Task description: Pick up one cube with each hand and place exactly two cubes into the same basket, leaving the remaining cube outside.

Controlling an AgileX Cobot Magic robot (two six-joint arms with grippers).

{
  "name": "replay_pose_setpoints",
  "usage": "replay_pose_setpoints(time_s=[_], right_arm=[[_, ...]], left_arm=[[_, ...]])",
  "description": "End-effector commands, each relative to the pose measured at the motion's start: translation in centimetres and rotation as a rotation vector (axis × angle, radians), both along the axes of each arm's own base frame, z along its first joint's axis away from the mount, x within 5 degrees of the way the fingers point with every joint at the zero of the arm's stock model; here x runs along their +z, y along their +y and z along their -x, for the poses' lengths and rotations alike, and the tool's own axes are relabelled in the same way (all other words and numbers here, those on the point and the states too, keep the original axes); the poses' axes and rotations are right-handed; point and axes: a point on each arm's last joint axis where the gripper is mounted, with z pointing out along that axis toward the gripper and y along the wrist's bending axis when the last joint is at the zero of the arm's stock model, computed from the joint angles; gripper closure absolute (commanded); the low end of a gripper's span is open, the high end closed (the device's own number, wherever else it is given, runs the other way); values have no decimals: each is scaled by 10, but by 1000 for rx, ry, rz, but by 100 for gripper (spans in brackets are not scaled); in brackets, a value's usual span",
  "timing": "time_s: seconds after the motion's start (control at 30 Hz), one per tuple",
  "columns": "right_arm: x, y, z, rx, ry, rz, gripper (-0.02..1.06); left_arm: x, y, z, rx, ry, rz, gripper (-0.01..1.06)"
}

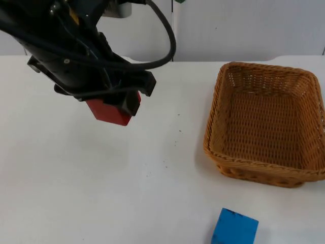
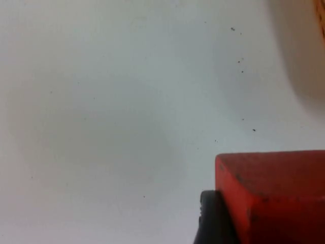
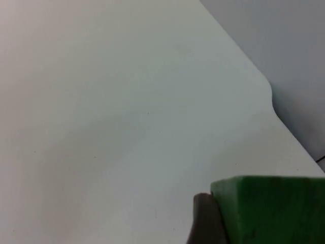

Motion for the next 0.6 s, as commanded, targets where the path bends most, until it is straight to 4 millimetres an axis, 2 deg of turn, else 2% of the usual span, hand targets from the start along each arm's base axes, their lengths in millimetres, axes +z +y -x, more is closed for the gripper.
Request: replay_pose_setpoints(time_s=[0.0, 0.23, 0.43, 0.57], right_arm=[[11, 0, 4, -1, -13, -22, 105], [10, -1, 4, -13, 7, -24, 105], [6, -7, 4, -35, 20, 48, 105], [5, -20, -3, -104, 59, 38, 105]], left_arm=[[4, -1, 1, 3, -11, 10, 105], [4, -1, 0, 5, -11, 14, 105], [5, -3, -1, 24, -17, 49, 105], [6, -6, 0, 8, -20, 60, 105]])
